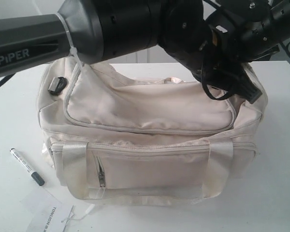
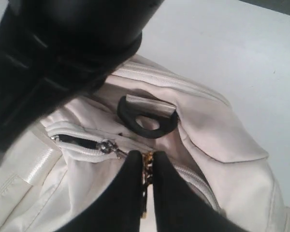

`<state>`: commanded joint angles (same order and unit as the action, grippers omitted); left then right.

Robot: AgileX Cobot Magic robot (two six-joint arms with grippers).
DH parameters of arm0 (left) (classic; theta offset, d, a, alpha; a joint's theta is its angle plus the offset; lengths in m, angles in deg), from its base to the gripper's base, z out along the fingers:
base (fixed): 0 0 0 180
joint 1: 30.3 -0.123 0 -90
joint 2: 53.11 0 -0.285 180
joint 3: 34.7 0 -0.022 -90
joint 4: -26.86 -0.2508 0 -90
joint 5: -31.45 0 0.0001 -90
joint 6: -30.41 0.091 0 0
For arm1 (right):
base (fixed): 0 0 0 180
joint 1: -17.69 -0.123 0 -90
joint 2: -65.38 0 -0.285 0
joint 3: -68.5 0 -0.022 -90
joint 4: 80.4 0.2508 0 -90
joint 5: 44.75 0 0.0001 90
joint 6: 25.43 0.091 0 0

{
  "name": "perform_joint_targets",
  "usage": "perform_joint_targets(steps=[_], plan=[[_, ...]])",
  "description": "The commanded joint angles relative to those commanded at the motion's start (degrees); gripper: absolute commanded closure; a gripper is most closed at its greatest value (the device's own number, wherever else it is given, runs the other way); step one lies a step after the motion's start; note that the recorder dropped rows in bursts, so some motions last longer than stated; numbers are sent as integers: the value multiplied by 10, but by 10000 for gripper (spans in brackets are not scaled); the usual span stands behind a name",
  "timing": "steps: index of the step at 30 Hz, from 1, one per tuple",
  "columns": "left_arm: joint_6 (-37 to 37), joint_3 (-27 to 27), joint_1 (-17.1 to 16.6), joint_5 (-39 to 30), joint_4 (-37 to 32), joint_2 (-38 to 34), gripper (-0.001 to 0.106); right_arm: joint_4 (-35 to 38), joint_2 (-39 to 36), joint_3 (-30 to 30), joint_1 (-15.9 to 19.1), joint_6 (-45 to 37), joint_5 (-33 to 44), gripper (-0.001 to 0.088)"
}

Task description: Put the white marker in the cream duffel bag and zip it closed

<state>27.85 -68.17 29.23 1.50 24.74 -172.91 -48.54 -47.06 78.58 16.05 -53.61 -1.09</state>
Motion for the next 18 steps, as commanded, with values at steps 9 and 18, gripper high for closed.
perform_joint_targets(steps=[9, 18], plan=[[6, 0, 14, -28, 1, 0, 1053, -5, 0, 0, 0, 0, -4, 868], [12, 0, 29, -60, -5, 1, 1053, -5, 0, 0, 0, 1, -4, 868]])
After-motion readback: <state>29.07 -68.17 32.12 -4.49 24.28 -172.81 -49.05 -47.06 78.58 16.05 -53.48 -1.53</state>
